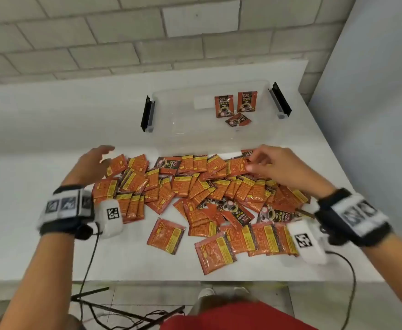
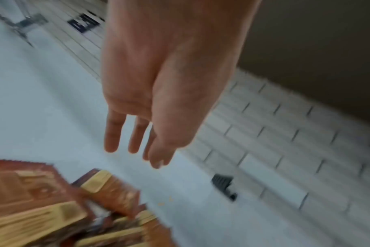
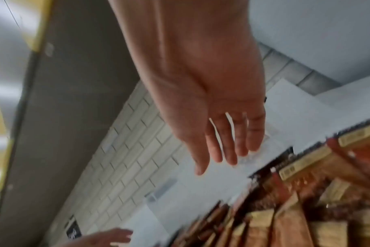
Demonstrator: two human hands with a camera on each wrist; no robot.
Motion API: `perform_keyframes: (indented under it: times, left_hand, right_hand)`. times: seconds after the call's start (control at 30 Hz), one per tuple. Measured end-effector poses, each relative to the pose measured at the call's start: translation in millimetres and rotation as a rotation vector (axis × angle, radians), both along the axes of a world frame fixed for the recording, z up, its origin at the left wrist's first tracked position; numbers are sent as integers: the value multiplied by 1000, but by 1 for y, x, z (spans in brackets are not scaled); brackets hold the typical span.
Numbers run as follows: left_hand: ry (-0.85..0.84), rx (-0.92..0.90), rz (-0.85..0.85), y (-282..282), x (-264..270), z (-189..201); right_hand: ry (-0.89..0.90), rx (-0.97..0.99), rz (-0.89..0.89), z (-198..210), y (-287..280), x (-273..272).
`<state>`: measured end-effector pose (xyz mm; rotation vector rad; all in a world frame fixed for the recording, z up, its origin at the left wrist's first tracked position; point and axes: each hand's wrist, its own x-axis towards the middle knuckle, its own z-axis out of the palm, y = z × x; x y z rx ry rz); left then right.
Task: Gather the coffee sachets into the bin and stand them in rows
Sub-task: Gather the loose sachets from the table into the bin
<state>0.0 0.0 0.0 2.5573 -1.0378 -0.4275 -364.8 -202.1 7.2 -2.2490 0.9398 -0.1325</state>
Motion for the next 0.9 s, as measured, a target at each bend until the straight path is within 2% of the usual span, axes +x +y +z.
perform_keyframes:
  times: [0.07, 0.13, 0.2, 0.27, 0.4, 0.47, 0.53, 0.63, 0.7, 0.77, 0.83, 0.9]
  left_hand:
    - [26, 187, -29, -13, 8, -9]
    - [35, 317, -35, -20, 18, -21]
    - [-23, 324, 1, -22, 25, -33]
    - [-81, 288, 44, -21, 28, -35]
    - [-75, 170, 126, -16, 31, -16]
    - [43, 43, 150, -3, 33, 2]
    - [244, -27, 160, 17, 27, 21]
    - [414, 49, 141, 41, 5, 28]
    - [402, 148, 171, 45, -9, 10]
    - [271, 179, 171, 46, -14, -16]
    - [139, 121, 246, 47, -15, -33]
    - [130, 10, 290, 49, -16, -38]
  right_hand:
    - [58, -36, -57, -13, -7, 23]
    - [200, -113, -73, -25, -11, 41]
    - [318, -214, -85, -37, -16, 51]
    - [348, -267, -82, -45, -20, 54]
    - [312, -215, -41, -52, -25, 56]
    - [308, -201, 1, -51, -27, 54]
    - [297, -215, 12, -51, -29, 54]
    - [262, -213, -13, -46, -31, 54]
    - [208, -186, -25, -42, -33, 50]
    - [150, -156, -34, -37, -34, 43]
    - [69, -133, -62, -34, -34, 33]
    - [-25, -128, -88, -31, -34, 22]
